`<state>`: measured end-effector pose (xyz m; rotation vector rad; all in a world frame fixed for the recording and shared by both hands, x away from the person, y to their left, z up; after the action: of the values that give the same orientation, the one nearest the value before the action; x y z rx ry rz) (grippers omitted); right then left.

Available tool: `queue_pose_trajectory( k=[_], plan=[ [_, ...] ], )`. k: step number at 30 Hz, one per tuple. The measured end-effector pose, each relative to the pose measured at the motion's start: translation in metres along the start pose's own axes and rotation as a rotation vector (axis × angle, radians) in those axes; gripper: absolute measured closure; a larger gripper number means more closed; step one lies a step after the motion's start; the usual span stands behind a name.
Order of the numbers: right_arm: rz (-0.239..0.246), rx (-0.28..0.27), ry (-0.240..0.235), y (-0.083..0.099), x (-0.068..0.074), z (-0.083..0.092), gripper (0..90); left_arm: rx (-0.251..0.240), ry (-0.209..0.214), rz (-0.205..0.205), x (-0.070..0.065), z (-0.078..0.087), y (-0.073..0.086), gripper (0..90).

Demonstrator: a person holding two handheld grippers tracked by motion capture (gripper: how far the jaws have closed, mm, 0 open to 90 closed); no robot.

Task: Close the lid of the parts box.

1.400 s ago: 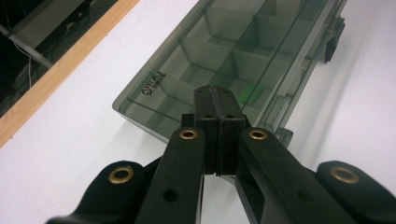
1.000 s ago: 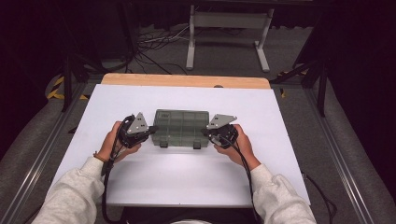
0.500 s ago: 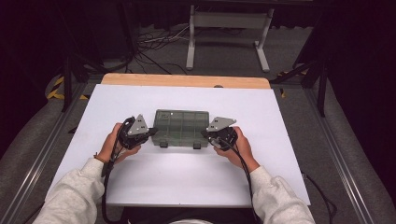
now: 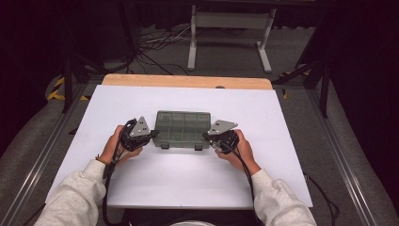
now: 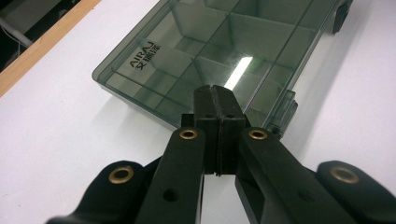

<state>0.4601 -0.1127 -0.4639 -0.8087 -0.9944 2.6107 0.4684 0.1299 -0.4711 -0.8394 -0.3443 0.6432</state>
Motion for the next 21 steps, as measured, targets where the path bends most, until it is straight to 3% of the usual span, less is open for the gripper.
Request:
queue_pose_trajectory(
  k=[12,21],
  plan=[
    [-0.01,-0.021,0.015,0.0013,0.001,0.0005,90.0,-0.043,0.014,0.028,-0.0002,0.0008,0.0032,90.0],
    [-0.04,-0.058,0.017,0.001,-0.0015,0.0056,86.9,-0.083,0.009,0.026,-0.0008,0.0063,0.0,88.6]
  ],
)
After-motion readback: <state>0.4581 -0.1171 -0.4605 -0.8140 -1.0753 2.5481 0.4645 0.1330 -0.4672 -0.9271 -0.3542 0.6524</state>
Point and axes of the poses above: each handheld gripper's, and its own axes: z roughly backward along the jaws, y roughly out of its underside, x roughly to its left, the point moved 7 cm from there along -z, roughly forward along the jaws, and after that the axes turned 15 degrees about z, right-handed, at the moved point
